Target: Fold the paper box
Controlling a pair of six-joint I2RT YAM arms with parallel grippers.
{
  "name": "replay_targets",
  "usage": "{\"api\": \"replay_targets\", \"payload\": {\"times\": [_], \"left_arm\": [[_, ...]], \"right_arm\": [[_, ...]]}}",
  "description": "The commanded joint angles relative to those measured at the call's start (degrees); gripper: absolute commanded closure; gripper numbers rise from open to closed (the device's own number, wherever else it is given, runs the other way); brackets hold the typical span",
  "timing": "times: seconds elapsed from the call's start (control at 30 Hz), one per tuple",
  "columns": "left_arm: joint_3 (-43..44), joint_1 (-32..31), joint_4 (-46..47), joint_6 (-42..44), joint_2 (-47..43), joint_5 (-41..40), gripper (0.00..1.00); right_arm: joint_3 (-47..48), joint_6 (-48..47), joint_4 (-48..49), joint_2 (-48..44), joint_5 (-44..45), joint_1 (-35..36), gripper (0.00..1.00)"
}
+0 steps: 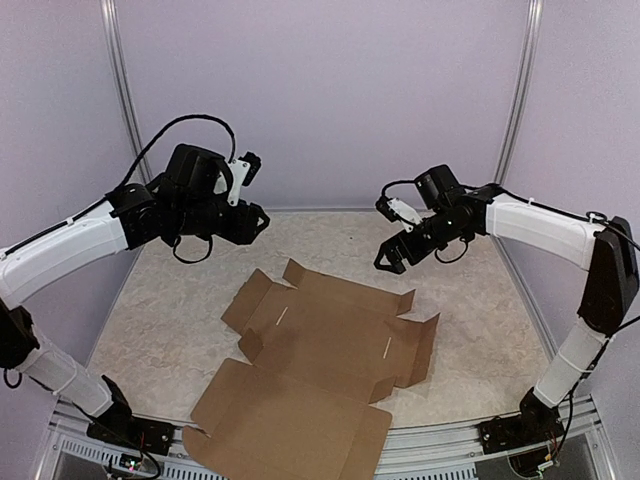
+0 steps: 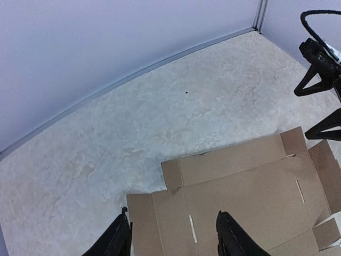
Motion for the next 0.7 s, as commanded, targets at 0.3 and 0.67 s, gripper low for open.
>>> {"api": "replay_targets", "payload": {"times": [0.3,0.67], "left_arm": [[-20.6,5.4,-1.1,-18.2,-16.6,15.6,0.48],[-28.1,8.4,-1.8,-18.9,-23.5,19.0,0.47]], "right_arm": [[19.7,-3.5,-12.2,24.9,-16.6,-7.7,0.17],[28.8,-9.2,-19.8,36.1,-19.7,-8.3,0.27]]}}
